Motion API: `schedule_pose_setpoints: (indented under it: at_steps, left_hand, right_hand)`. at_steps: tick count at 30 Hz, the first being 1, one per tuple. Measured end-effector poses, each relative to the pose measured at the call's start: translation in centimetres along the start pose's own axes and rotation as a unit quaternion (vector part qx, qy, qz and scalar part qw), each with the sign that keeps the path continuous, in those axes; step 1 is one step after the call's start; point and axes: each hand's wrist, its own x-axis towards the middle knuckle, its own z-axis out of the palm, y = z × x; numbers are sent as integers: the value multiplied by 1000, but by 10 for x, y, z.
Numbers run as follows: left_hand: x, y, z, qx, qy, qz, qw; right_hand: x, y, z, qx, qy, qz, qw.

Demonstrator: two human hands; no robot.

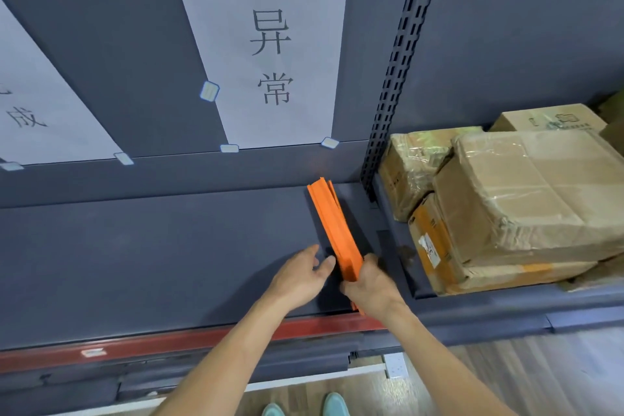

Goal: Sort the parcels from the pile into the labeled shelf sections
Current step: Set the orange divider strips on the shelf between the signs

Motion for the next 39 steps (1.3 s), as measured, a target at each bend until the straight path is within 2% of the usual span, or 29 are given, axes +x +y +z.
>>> schedule_pose_setpoints:
  at_steps: [3,7,9,11,12,14,16,19,23,32,35,39]
  left_hand:
    - [4,14,5,-87,2,4,996]
    - [11,26,16,-228,72,20,971]
    - [9,32,22,-342,76,22,936]
    - [5,38,27,-470,59,19,881]
    - [4,38,28,-513,63,16,856]
    - [0,39,26,-551,87,11,830]
    - [-5,38,21,-542,112,10,833]
    - [-14,34,14,-486,149,20,861]
    - [-28,27,16,-460,200,12,865]
    - [-80,-16,-13,-459,303,-38,834]
    - [-95,-35,-29,-464,343,-49,815]
    - [-114,-66,-52,-458,366,-62,808]
  right_hand:
    - [-14,5,-12,100,-53,-45,993]
    - [-34,6,-23,168,-79,-92,978]
    - [-39,5,-29,190,-84,-119,971]
    - [-44,4,-34,188,-111,-150,964]
    - [-46,5,-36,172,-128,-165,963]
    - [-47,8,-41,137,-139,-188,963]
    - [-46,11,-47,130,-109,-184,968]
    - [-38,7,-54,124,-56,-183,974]
    - [-25,-8,-50,132,-65,-212,966]
    - [-20,-44,-6,109,-163,-248,949]
    - [-24,-62,8,100,-173,-261,944]
    - [-31,-82,29,25,-160,-288,944]
